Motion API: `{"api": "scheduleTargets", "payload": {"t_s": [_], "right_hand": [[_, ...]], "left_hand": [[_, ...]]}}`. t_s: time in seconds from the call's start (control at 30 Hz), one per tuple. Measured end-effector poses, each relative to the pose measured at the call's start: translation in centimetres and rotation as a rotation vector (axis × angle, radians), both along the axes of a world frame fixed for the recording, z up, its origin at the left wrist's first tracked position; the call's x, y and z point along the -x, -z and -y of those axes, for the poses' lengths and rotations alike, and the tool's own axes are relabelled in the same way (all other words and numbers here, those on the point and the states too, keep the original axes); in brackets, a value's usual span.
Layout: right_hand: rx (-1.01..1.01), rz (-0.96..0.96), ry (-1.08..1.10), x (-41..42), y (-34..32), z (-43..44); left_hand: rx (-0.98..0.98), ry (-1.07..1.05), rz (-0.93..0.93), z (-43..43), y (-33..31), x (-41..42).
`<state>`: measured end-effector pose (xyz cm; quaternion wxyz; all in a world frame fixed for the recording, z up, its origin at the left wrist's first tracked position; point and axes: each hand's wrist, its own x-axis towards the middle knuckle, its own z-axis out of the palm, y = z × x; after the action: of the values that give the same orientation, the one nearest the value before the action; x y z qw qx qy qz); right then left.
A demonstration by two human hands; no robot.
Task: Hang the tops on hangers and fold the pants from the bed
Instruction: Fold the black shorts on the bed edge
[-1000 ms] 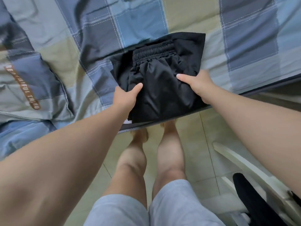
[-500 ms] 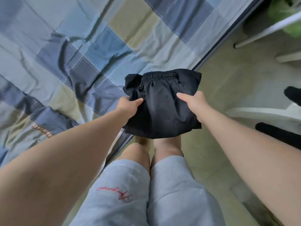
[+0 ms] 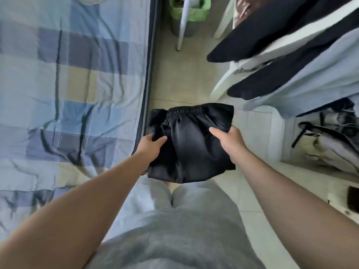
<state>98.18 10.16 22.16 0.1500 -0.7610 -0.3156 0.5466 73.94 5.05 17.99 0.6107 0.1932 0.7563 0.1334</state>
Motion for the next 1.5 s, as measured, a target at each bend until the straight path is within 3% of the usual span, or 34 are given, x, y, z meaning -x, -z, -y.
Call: {"api": "scheduleTargets", "payload": {"t_s": [0.4, 0.9, 1.2, 1.5], "right_hand": [[-0.326, 0.042, 0.527, -19.4, -16.4, 8.1], [-0.740, 0.111, 0.852, -43.6, -30.4, 9.0], [-0.849, 0.149, 1.008, -52.9, -31.5, 5.0], [-0.866, 0.186, 1.281, -62.2, -27.3, -2.3]], "left_hand": [[-0.310, 0.471, 0.158, -6.2, -15.2, -19.3], [-0.749, 0.813, 0.346, -13.4, -31.0, -48.4], [-0.986, 1.022, 0.319, -20.7, -36.1, -61.8], [-0.951, 1.297, 0.244, -29.8, -34.5, -78.9]]}}
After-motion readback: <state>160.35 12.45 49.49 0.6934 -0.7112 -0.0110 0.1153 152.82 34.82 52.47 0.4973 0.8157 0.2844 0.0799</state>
